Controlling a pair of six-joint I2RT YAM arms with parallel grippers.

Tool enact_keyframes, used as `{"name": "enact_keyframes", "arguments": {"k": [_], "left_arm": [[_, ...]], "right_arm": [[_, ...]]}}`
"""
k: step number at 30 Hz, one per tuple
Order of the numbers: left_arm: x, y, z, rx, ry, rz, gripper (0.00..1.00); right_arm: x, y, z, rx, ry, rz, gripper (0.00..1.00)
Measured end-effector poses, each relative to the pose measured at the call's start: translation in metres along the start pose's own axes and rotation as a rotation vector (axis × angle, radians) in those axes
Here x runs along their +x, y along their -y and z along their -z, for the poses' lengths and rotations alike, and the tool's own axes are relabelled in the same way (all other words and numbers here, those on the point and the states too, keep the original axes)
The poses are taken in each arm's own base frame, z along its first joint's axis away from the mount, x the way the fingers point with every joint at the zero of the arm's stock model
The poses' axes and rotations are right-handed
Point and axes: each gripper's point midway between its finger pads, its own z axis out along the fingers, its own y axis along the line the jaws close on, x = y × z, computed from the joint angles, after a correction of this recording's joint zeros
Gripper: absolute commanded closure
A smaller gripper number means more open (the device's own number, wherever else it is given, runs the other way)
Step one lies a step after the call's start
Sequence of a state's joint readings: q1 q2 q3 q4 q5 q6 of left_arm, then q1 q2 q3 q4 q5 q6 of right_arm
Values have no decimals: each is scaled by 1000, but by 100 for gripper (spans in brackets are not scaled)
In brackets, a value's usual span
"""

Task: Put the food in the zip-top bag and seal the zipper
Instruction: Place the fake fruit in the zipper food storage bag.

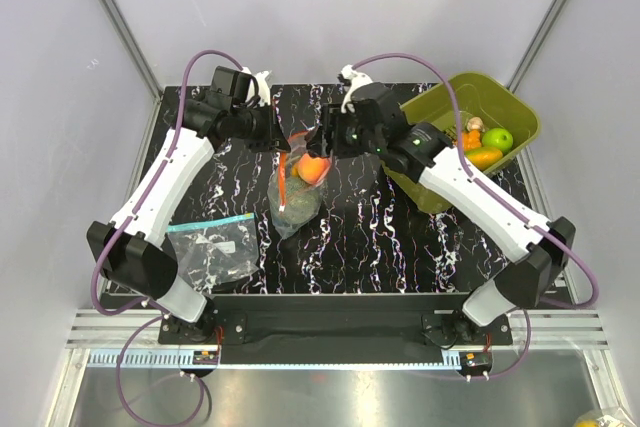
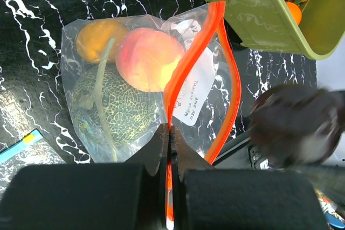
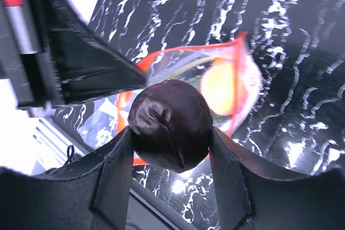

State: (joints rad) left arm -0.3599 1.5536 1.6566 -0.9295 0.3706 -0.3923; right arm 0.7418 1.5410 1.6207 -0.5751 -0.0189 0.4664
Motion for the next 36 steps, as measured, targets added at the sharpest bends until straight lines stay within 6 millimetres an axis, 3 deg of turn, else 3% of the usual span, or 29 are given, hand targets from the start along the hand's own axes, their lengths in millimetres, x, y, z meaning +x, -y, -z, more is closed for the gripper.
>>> {"name": "enact_keyframes", "arguments": {"k": [4, 10, 14, 17, 18, 19, 23, 31, 36], "left_arm": [[1, 0, 0, 2, -3, 1, 100], [1, 2, 0, 7, -3, 8, 100], [1, 1, 0, 7, -2, 11, 100], [1, 2, 1, 8, 0, 16, 100], [2, 2, 2, 8, 1, 18, 100], [2, 2, 2, 8, 2, 19, 100], [1, 3, 3, 9, 4, 21, 100], [2, 3, 3, 9, 3, 23, 100], [2, 3, 2, 9, 3, 23, 100]], "right_arm": [[6, -16, -12, -27, -25, 41, 59], [33, -15, -25, -18, -109, 101, 55], [50, -18, -26, -31, -163, 153, 28], [66, -26, -26, -58, -204, 210, 14], [71, -30, -25, -71, -220, 230, 3], [76, -34, -24, -82, -231, 247, 0], [81, -35, -22, -80, -242, 292, 0], [49, 1, -17, 134, -160, 218, 40], [38, 36, -14, 244, -154, 48, 43]]}}
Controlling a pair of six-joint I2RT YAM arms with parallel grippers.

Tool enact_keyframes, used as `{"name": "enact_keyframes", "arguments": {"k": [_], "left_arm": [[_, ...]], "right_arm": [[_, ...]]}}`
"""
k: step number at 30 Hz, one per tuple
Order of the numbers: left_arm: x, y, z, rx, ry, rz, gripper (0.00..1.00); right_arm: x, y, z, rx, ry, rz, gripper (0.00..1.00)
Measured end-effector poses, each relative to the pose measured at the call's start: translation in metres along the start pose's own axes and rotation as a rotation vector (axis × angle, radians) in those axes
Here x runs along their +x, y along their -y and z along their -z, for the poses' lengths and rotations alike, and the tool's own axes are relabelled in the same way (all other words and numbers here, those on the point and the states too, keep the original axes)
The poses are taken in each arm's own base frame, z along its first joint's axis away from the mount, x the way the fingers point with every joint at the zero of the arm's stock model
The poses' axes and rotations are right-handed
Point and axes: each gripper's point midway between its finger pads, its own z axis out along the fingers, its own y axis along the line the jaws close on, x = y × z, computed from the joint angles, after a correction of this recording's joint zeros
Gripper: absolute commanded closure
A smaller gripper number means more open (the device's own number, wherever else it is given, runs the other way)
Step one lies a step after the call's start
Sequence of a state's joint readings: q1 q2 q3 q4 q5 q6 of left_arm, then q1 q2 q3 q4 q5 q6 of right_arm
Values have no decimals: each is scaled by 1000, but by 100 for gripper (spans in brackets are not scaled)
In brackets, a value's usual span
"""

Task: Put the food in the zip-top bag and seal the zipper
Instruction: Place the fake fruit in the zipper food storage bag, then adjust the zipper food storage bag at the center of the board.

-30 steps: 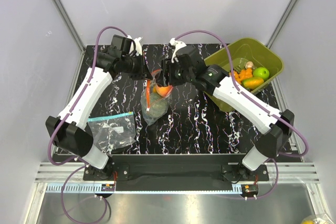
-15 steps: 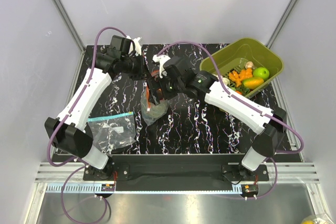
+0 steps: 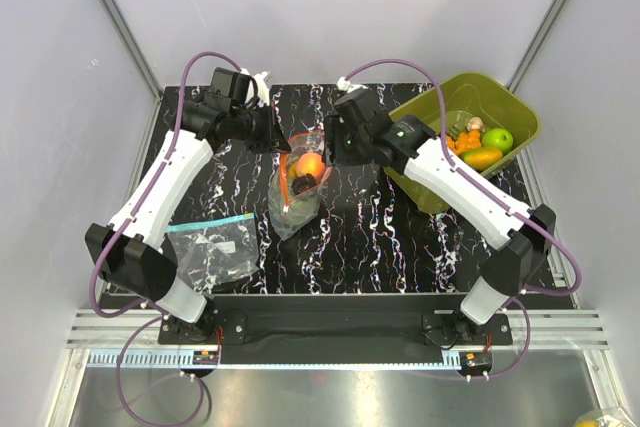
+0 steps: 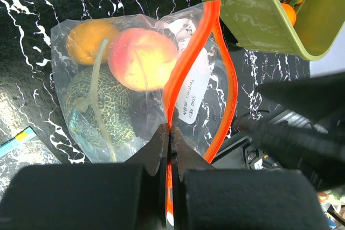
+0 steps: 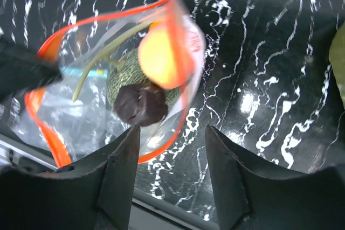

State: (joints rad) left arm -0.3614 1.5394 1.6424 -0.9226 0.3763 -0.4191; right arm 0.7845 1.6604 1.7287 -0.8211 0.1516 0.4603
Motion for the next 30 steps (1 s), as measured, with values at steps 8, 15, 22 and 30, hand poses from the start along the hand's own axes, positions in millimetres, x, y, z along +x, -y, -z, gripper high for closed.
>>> {"name": "enact_keyframes", "arguments": {"k": [8, 15, 22, 30], "left_arm": [[0, 0, 1, 0, 2, -1, 100], [-1, 0, 2, -3, 8, -3, 100], [-1, 2, 7, -21, -4, -20, 100], [-22, 28, 7, -54, 14, -127, 100]], "right_arm": [[0, 14, -11, 4, -50, -131, 48], [19, 10, -32, -9, -131, -130, 100], [13, 3, -16, -15, -89, -69, 100], [-25, -33, 38, -87, 76, 59, 100]]}}
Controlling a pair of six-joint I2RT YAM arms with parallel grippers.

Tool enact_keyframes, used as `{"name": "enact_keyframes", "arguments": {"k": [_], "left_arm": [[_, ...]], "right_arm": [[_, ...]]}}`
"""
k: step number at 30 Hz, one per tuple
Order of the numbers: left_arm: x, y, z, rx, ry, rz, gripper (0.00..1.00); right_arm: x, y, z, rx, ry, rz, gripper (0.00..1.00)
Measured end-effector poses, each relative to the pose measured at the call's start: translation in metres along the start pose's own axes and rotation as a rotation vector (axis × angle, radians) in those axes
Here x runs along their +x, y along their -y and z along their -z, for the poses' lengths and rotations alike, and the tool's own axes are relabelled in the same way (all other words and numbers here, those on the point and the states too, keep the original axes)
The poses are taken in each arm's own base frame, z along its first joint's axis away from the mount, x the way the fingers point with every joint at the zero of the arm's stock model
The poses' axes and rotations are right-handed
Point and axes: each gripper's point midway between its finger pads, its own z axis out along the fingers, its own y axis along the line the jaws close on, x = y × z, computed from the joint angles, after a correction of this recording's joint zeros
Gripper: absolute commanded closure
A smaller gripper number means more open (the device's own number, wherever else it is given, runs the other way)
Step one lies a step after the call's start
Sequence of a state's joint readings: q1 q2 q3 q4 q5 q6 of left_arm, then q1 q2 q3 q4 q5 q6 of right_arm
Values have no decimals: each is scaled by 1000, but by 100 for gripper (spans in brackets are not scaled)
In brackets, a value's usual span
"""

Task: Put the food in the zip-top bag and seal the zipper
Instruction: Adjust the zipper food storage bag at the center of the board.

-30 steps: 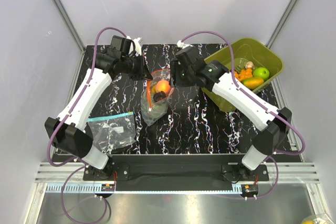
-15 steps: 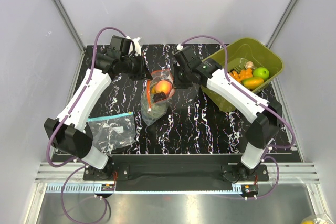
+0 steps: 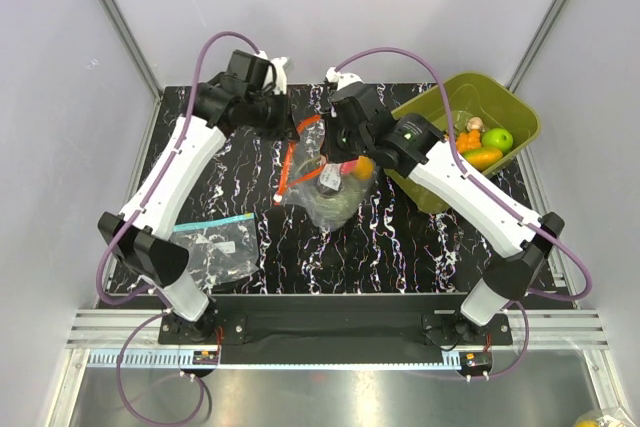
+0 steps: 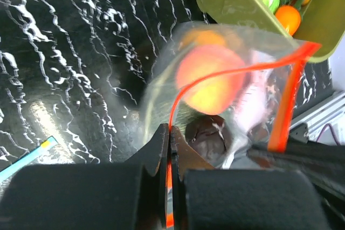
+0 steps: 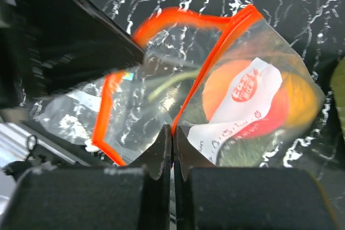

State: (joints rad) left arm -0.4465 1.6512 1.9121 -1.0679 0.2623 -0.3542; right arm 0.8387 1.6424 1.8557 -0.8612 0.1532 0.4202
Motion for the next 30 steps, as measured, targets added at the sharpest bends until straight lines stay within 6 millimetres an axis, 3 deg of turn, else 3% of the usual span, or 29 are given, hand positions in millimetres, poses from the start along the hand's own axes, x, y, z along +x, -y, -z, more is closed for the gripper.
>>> {"name": "enact_keyframes", "arguments": {"k": [3, 7, 11, 13, 16, 18, 20, 26, 27, 28, 30], "left_arm": [[16, -4, -14, -21, -51, 6, 100], [38, -31, -24, -105, -122, 61, 100], [35, -45, -18, -163, -114, 90, 100], [26, -35, -13, -184, -86, 39, 100], [11, 16, -10, -115, -27, -83, 100], [16, 40, -11, -67, -28, -131, 100], [23, 43, -13, -64, -48, -147, 100], [25, 24, -21, -111, -76, -130, 100], [25, 23, -22, -112, -77, -128, 100], [25, 23, -22, -112, -78, -128, 100], [26, 23, -24, -109, -80, -128, 100]], "right_arm": [[1, 5, 1, 38, 6, 35, 100], [3, 28, 2, 154, 13, 51, 100], [20, 60, -2, 251, -21, 10, 100], [31, 77, -5, 285, -50, -18, 100], [44, 90, -9, 302, -86, -43, 100], [43, 87, -10, 285, -82, -55, 100], [41, 83, -10, 274, -74, -68, 100], [42, 82, -10, 266, -80, -102, 97], [42, 84, -10, 266, -83, -112, 96], [42, 86, -11, 267, -85, -123, 86], [41, 93, -12, 277, -88, -152, 59]]}}
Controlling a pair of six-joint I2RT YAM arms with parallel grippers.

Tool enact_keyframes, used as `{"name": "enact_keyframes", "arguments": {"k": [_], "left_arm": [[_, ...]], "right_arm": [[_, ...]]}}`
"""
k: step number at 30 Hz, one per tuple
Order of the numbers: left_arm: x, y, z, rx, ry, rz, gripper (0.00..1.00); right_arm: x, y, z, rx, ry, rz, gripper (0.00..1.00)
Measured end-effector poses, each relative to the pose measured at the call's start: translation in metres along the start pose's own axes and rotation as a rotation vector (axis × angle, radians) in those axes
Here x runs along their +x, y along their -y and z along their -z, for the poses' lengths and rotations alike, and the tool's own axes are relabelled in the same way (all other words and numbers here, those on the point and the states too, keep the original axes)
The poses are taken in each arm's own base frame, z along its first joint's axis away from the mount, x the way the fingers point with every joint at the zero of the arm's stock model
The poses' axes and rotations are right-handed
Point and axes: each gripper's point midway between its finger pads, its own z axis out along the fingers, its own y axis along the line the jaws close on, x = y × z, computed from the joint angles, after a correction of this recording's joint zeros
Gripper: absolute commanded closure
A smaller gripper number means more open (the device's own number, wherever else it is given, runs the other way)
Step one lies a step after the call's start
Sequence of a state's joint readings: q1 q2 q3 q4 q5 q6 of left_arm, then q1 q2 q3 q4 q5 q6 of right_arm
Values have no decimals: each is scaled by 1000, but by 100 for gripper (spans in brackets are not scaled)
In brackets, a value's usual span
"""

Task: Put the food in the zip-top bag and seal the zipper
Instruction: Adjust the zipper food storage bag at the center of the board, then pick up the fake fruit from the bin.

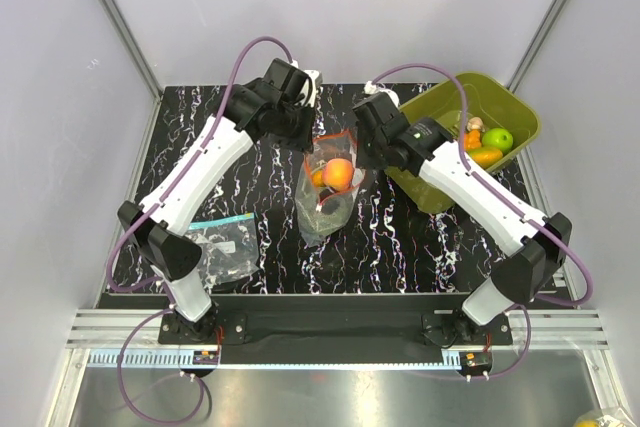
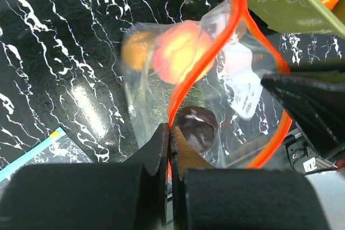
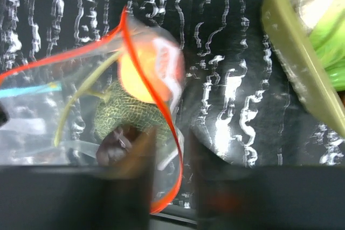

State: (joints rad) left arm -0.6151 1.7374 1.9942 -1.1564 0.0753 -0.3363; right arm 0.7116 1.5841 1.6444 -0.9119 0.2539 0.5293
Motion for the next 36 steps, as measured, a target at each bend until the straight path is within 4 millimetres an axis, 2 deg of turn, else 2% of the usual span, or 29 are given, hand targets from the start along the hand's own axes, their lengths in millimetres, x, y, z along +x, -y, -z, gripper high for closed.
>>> {"name": "enact_keyframes", "arguments": {"k": [1, 4, 6, 10, 11, 13, 17, 20, 24, 29, 32, 36], "left_arm": [[1, 0, -2, 1, -3, 0, 100], [7, -1, -8, -1, -23, 0, 100], [10, -2, -12, 0, -33, 2, 100], [12, -1, -16, 10, -38, 2, 100], [12, -1, -16, 12, -38, 2, 100], [12, 0, -17, 15, -36, 2, 100], [10, -1, -17, 16, -30, 3, 100], [9, -2, -17, 15, -29, 5, 100], [9, -3, -17, 13, -28, 7, 100], [11, -5, -19, 13, -31, 11, 100], [13, -7, -22, 13, -37, 15, 100], [15, -9, -25, 11, -40, 17, 100]], "right_arm": [[-1, 4, -2, 5, -3, -12, 42], [-3, 16, -5, 27, -6, -20, 48], [-7, 24, -4, 36, 0, -35, 48], [-18, 41, 5, 22, 20, -81, 37], [-21, 45, 8, 18, 28, -89, 31], [-23, 45, 13, 3, 32, -95, 26], [-23, 44, 14, -3, 32, -89, 21], [-28, 55, 14, 17, 38, -93, 21], [-52, 92, 16, 93, 66, -151, 21], [-84, 159, 23, 251, 116, -274, 19], [-86, 203, 21, 360, 103, -359, 19], [-74, 244, 6, 467, 42, -456, 19]]}}
